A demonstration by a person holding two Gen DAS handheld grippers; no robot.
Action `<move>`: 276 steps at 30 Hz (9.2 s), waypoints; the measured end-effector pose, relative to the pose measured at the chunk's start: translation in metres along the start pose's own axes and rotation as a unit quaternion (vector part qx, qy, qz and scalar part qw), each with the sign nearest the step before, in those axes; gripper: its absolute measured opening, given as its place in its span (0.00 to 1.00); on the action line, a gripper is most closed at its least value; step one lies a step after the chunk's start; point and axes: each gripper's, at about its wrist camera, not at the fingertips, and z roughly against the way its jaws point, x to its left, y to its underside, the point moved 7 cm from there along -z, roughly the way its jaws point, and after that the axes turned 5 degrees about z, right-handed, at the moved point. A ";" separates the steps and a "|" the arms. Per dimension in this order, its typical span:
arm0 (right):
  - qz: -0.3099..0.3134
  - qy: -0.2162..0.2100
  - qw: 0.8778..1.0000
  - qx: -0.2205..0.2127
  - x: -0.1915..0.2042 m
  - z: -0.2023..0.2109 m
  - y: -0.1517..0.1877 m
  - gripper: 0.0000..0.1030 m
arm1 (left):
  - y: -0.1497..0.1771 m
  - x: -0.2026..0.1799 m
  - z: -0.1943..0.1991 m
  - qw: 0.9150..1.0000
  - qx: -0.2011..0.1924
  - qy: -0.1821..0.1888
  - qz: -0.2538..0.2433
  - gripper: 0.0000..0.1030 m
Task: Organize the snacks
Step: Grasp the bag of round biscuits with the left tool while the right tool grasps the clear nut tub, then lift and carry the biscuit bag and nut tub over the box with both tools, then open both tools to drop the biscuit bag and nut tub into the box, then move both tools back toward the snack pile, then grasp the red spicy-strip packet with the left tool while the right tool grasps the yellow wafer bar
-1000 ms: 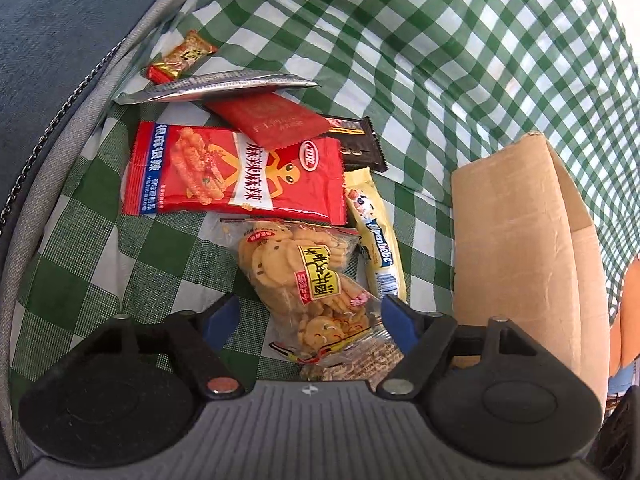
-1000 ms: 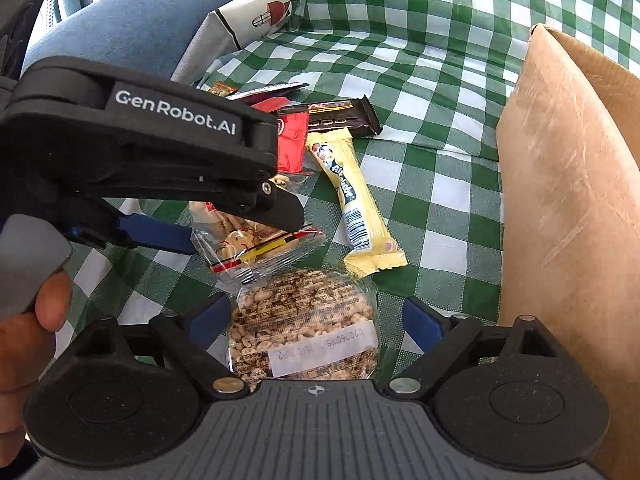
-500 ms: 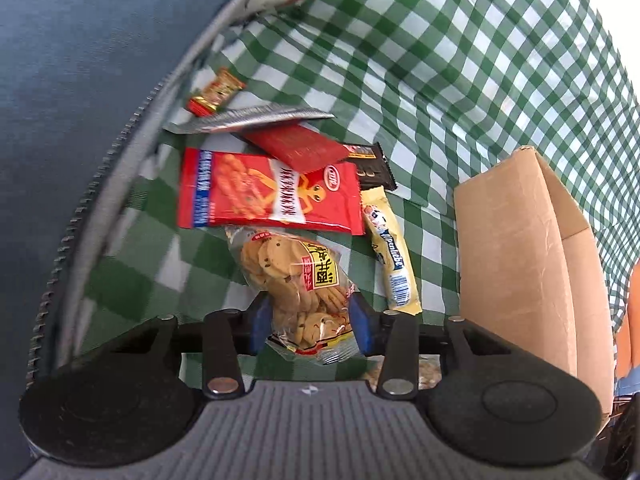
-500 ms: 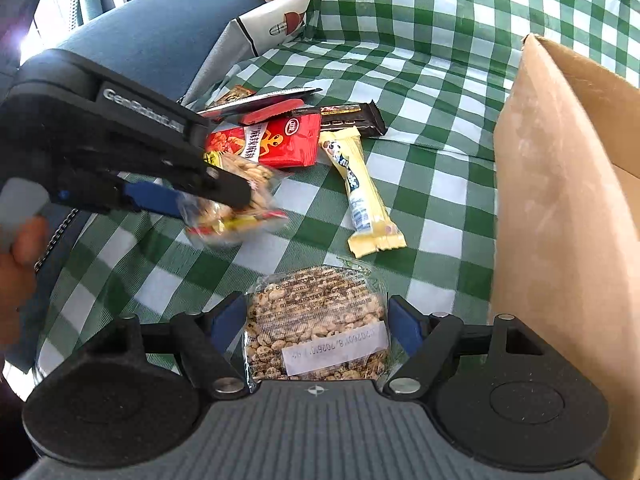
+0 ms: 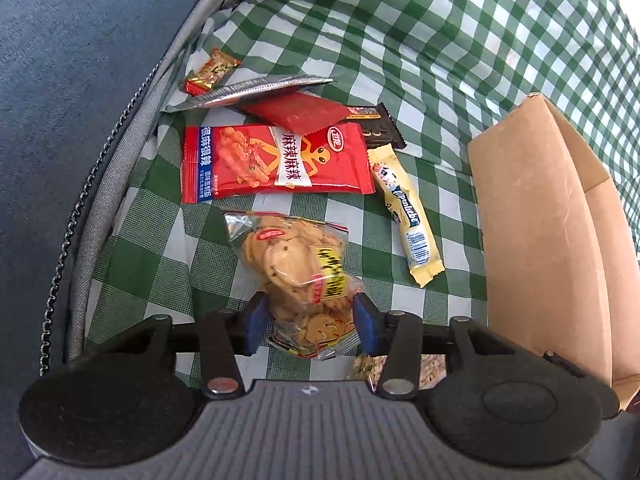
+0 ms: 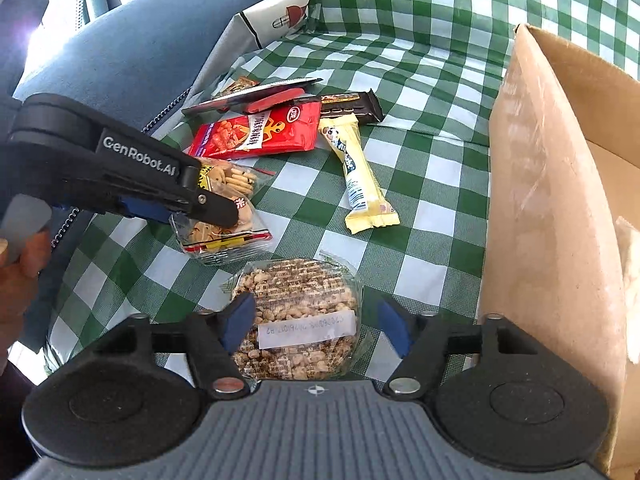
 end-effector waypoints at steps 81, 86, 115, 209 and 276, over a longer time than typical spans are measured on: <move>0.042 0.063 0.958 -0.276 -0.050 0.189 -0.042 0.80 | -0.020 -0.056 0.103 0.978 -0.194 0.074 -0.017 0.49; 0.004 0.109 0.955 -0.275 -0.107 0.194 -0.026 0.80 | -0.016 -0.090 0.108 0.974 -0.201 0.098 -0.045 0.49; -0.081 0.231 0.929 -0.278 -0.216 0.220 0.029 0.80 | 0.033 -0.234 0.087 0.943 -0.228 0.187 -0.155 0.49; -0.086 0.219 0.934 -0.268 -0.221 0.183 0.015 0.53 | 0.016 -0.241 0.130 0.909 -0.290 0.160 -0.254 0.19; -0.078 0.048 0.995 -0.041 -0.056 -0.087 -0.059 0.25 | -0.073 -0.019 -0.061 0.954 -0.129 -0.074 -0.259 0.75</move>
